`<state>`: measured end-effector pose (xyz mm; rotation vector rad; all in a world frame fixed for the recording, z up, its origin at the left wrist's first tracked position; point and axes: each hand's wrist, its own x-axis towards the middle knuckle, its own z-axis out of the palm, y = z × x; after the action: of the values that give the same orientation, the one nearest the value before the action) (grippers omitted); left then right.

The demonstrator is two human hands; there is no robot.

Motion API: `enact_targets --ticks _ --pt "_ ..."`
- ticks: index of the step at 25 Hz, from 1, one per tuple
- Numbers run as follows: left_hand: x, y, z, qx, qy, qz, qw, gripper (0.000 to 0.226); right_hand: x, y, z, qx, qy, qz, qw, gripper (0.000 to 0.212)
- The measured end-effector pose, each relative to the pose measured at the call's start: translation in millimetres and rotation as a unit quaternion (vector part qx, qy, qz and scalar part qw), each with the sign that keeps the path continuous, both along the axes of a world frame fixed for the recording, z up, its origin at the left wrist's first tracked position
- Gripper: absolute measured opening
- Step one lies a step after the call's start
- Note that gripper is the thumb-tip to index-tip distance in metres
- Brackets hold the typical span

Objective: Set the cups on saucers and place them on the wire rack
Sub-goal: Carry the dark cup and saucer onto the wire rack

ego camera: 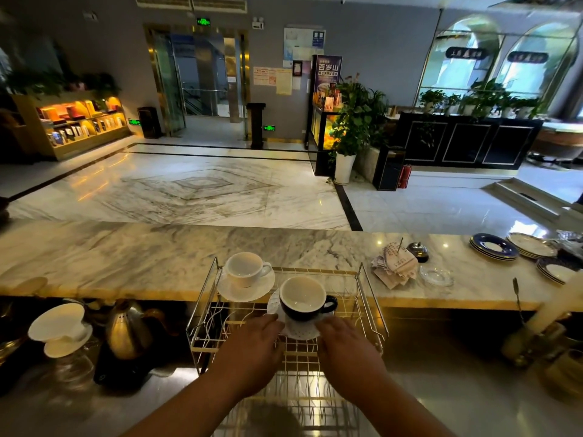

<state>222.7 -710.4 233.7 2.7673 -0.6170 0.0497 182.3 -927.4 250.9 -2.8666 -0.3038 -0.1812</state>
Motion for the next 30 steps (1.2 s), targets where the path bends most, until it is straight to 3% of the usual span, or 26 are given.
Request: enact_targets --ticks 6,20,26,30 --pt "-1.7 10.4 -5.1 0.081 0.046 -0.096 0.991 0.063 -9.2 21.2 -14.9 -0.102 0.102 0.064 0.987 0.066" --pt "15.0 -16.0 -13.7 0.083 0.042 -0.113 0.989 0.066 7.6 -0.5 -21.0 -0.112 0.114 0.041 0.986 0.067" --pt "31.0 -38.9 -16.7 0.073 0.042 -0.101 0.991 0.068 24.1 -17.8 -24.1 -0.162 0.123 0.047 0.978 0.065" --pt "40.8 -49.0 -19.8 0.067 0.047 -0.098 0.992 0.068 32.7 -27.7 -22.2 -0.135 0.126 0.028 0.982 0.069"
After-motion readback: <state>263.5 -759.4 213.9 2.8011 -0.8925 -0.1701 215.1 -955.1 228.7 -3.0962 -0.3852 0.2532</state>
